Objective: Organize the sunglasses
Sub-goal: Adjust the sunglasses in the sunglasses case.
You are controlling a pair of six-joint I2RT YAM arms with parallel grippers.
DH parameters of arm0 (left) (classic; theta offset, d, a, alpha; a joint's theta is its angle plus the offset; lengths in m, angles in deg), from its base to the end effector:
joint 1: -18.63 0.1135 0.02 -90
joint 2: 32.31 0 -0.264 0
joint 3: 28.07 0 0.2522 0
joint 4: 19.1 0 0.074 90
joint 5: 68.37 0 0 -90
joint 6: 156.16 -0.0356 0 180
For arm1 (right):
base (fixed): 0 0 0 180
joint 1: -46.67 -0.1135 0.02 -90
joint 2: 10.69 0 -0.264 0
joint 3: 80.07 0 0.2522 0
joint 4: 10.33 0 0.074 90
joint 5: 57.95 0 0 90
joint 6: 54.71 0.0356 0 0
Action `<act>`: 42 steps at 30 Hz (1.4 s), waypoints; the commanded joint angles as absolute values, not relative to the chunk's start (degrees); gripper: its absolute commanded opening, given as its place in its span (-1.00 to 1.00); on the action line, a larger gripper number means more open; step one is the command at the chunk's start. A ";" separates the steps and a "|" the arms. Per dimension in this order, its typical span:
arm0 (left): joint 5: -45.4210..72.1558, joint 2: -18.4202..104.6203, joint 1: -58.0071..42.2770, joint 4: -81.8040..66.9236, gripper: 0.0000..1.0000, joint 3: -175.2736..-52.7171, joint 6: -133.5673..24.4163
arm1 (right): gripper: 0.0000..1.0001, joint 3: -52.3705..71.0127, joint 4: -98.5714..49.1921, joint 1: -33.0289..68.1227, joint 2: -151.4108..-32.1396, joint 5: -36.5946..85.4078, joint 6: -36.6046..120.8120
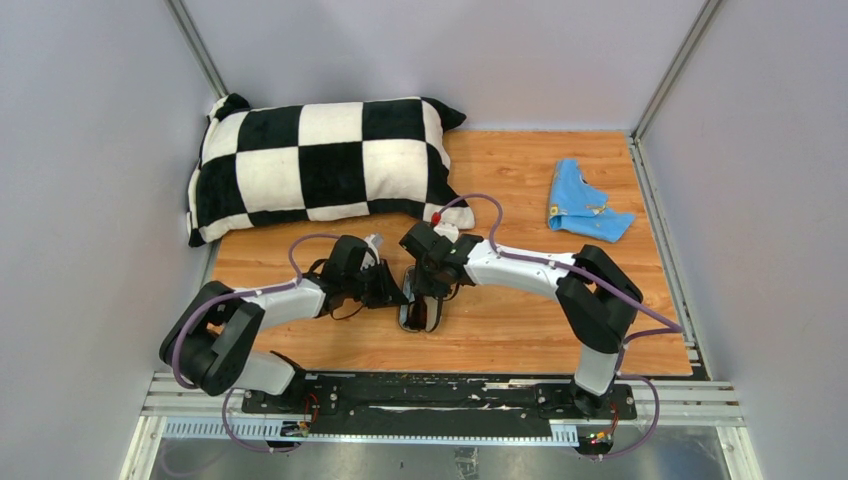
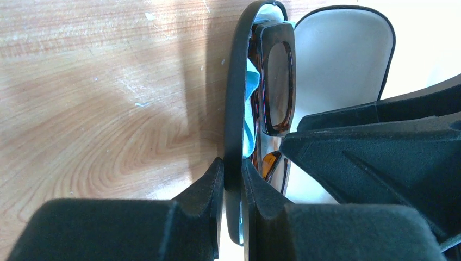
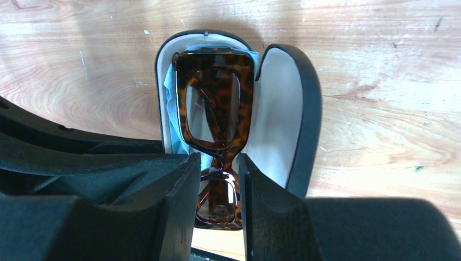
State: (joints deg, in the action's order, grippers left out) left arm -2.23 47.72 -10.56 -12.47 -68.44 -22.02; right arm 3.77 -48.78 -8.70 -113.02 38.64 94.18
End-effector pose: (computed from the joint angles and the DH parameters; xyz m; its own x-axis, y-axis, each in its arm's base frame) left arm 0.2043 -0.1306 0.1355 -0.9334 -0.2081 -0.2923 0.0557 0.7206 -0.6911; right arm 0.2166 0.3064 0.1998 -0.9155 0.1711 -0.3642 0.0038 0.9087 0.4174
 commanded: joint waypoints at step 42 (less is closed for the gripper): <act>-0.25 51.08 -12.04 -16.68 -0.84 -66.52 -20.24 | -0.53 8.42 -53.20 -10.90 -118.68 41.28 93.13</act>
